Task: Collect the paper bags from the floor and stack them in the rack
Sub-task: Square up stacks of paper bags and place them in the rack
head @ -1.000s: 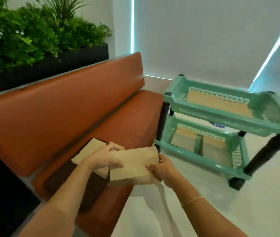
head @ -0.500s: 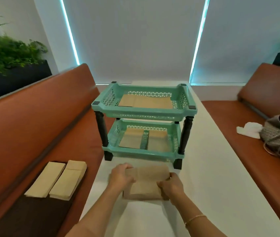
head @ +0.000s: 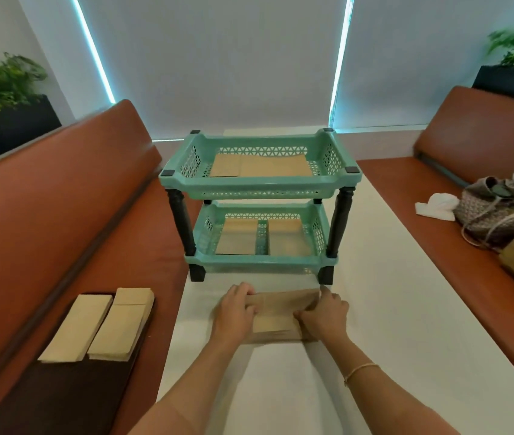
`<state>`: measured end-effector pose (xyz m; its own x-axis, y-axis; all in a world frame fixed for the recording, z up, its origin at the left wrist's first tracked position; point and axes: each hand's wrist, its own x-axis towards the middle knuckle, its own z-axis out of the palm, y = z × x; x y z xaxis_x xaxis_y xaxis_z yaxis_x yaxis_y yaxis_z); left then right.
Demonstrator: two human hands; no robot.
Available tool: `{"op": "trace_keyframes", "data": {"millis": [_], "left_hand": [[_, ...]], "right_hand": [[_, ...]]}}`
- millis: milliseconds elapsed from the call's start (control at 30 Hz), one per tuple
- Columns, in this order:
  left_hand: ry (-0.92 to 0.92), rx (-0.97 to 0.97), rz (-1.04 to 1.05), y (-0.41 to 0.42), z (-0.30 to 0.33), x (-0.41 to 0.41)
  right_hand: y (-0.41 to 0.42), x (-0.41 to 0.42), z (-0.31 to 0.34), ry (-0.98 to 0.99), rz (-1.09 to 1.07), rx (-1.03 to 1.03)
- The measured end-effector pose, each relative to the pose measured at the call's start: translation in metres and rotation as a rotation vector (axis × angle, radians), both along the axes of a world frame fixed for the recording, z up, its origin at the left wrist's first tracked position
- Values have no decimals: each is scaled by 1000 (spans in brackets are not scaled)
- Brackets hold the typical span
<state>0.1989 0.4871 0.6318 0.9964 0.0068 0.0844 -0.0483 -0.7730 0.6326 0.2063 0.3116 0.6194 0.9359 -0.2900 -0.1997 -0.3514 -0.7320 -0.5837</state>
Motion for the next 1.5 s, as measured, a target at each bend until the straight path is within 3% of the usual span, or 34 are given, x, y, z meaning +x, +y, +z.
{"op": "trace_keyframes", "data": {"millis": [300, 367, 600, 867, 967, 1067, 1167, 1267, 1367, 1500], "left_hand": [[77, -765, -9, 11, 27, -34], [82, -860, -7, 6, 25, -49], [127, -747, 136, -11, -15, -90], [119, -725, 126, -13, -13, -90], [129, -709, 125, -7, -17, -91], [144, -648, 67, 4, -8, -88], [170, -450, -104, 16, 15, -81], [222, -259, -229, 19, 33, -72], [299, -376, -159, 11, 22, -69], [329, -630, 14, -9, -8, -83]], "right_hand": [[-14, -40, 27, -200, -16, 836], [-15, -54, 27, -210, -53, 895], [-9, -99, 0, -174, -70, 780], [-11, -96, 2, -194, -62, 763], [-12, -97, -4, -136, -22, 668], [-17, -95, 1, -102, 62, 493], [-23, -87, 19, -107, 172, 394], [-26, -79, 49, -210, 121, 682], [-19, -76, 63, -260, 65, 978], [4, -89, 34, -165, 155, 877]]}}
